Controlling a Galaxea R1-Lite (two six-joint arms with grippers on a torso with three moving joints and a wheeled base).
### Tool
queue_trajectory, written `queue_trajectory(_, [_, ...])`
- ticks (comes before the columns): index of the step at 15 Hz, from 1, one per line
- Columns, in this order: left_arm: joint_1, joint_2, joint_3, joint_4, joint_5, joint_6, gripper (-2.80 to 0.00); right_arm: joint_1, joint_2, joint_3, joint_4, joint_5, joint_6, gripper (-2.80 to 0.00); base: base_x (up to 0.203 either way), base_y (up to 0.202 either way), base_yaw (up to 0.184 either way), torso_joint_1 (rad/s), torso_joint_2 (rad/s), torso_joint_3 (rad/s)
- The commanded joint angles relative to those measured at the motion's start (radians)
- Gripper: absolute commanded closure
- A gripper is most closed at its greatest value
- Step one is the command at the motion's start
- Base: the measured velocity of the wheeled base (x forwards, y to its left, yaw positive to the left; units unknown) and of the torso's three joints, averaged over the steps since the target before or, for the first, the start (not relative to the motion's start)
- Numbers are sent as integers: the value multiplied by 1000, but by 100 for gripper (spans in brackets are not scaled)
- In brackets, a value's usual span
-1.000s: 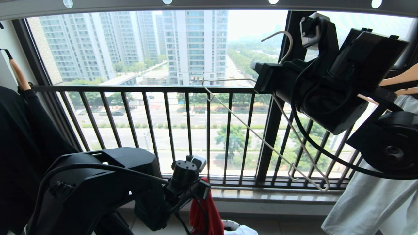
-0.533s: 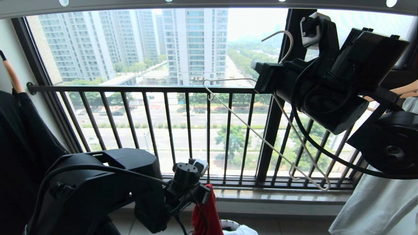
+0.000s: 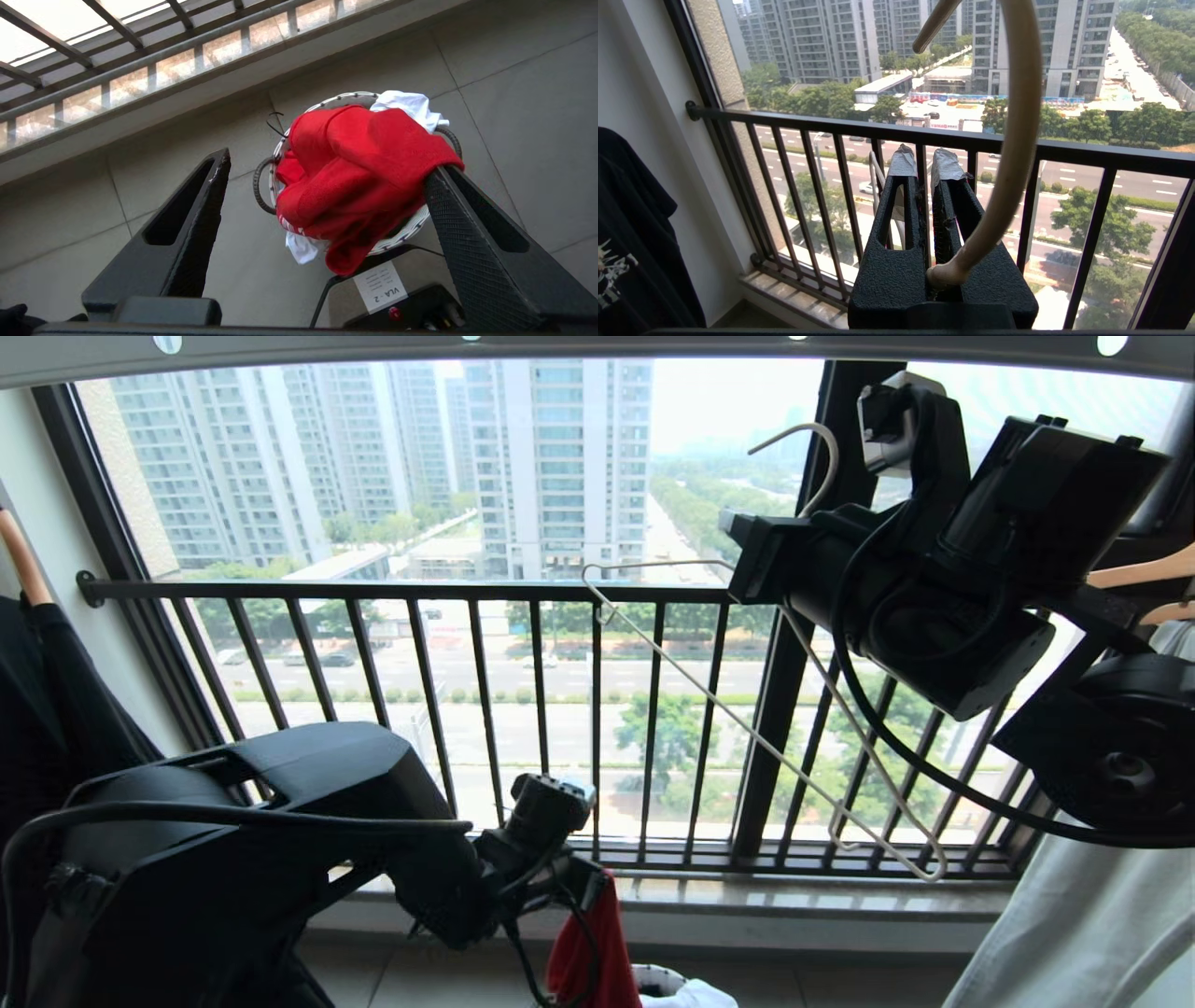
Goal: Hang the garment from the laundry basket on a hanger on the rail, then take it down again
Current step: Put clothes in the basket
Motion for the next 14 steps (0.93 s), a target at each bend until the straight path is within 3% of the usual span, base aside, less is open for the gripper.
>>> queue_trajectory(1, [-9, -26, -108, 207, 2, -71, -280, -1, 3, 0, -5, -1, 0, 0, 0, 0, 0, 0, 0, 0])
queue_trajectory(5, [-11, -18, -307, 552, 6, -244, -280, -4, 5, 0, -5, -1, 0, 0, 0, 0, 0, 0, 0, 0])
queue_trajectory(11, [-11, -32, -296, 563, 12, -249, -280, -6, 6, 0, -5, -2, 0, 0, 0, 0, 0, 0, 0, 0])
queue_trajectory(12, [-11, -37, -293, 564, 13, -247, 0, -6, 6, 0, -5, -1, 0, 0, 0, 0, 0, 0, 0, 0])
queue_trajectory(14, [-11, -65, -290, 568, 16, -246, 0, -6, 9, 8, -6, -1, 0, 0, 0, 0, 0, 0, 0, 0])
